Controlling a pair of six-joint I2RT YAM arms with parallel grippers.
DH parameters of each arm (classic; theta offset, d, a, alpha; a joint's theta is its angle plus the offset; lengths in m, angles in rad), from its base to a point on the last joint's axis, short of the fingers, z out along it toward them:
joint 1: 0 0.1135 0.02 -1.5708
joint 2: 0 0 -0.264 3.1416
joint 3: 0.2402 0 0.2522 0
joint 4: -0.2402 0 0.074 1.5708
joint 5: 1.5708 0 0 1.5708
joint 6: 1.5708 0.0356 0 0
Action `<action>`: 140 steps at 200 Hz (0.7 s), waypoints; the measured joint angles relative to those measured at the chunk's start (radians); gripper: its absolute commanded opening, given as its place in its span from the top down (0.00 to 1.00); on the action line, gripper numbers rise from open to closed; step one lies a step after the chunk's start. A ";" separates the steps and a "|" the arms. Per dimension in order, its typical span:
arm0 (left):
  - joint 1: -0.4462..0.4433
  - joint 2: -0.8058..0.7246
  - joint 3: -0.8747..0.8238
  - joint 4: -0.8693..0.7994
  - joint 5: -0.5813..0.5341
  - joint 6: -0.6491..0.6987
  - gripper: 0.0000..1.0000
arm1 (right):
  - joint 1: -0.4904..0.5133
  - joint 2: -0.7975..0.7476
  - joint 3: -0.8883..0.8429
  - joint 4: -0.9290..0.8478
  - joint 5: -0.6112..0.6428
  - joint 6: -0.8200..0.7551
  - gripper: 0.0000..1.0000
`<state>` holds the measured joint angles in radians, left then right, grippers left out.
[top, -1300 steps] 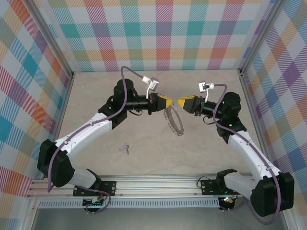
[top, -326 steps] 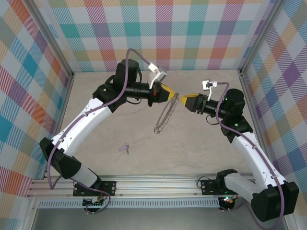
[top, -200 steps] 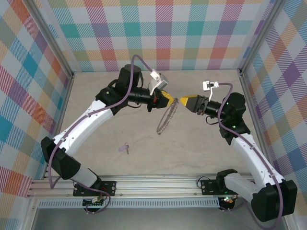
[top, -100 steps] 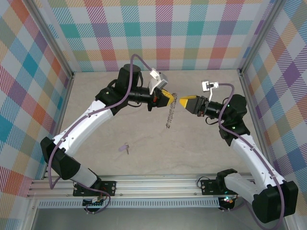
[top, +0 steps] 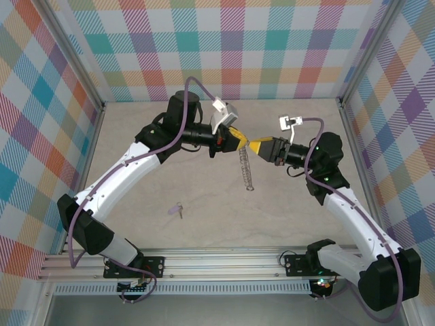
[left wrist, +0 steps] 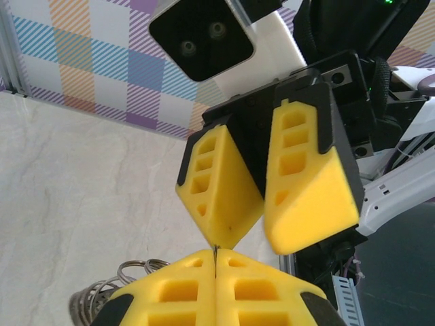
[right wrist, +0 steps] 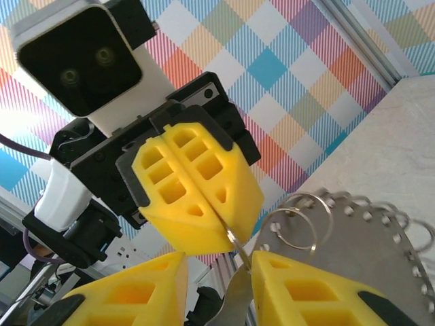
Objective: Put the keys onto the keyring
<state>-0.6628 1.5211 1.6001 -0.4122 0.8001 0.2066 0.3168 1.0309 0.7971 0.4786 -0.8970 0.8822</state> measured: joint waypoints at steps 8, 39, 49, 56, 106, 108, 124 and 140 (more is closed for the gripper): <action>0.000 0.000 0.000 0.000 0.002 0.000 1.00 | 0.000 0.003 0.000 0.000 0.003 0.000 0.69; 0.000 0.000 0.000 0.000 0.004 0.000 1.00 | 0.002 0.009 0.000 0.000 0.010 0.000 0.69; 0.000 0.000 0.000 0.000 0.004 0.000 1.00 | 0.002 0.011 0.000 0.000 0.010 -0.002 0.70; 0.000 0.000 0.000 0.000 0.005 0.000 1.00 | 0.003 0.014 0.000 0.001 0.010 -0.003 0.71; 0.000 0.000 0.000 0.000 0.011 -0.005 1.00 | 0.015 0.033 0.000 0.004 0.009 -0.007 0.79; 0.000 0.000 0.000 0.000 0.011 -0.005 1.00 | 0.015 0.034 0.000 0.004 0.009 -0.007 0.79; 0.000 0.000 0.000 0.000 0.011 -0.005 1.00 | 0.019 0.035 0.001 0.007 0.009 -0.007 0.82; 0.000 0.000 0.000 0.000 0.011 -0.008 1.00 | 0.019 0.035 0.002 0.010 0.007 -0.008 0.87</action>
<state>-0.6628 1.5211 1.6001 -0.4118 0.8112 0.1989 0.3355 1.0657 0.7986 0.4885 -0.8898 0.8745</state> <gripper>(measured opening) 0.049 0.160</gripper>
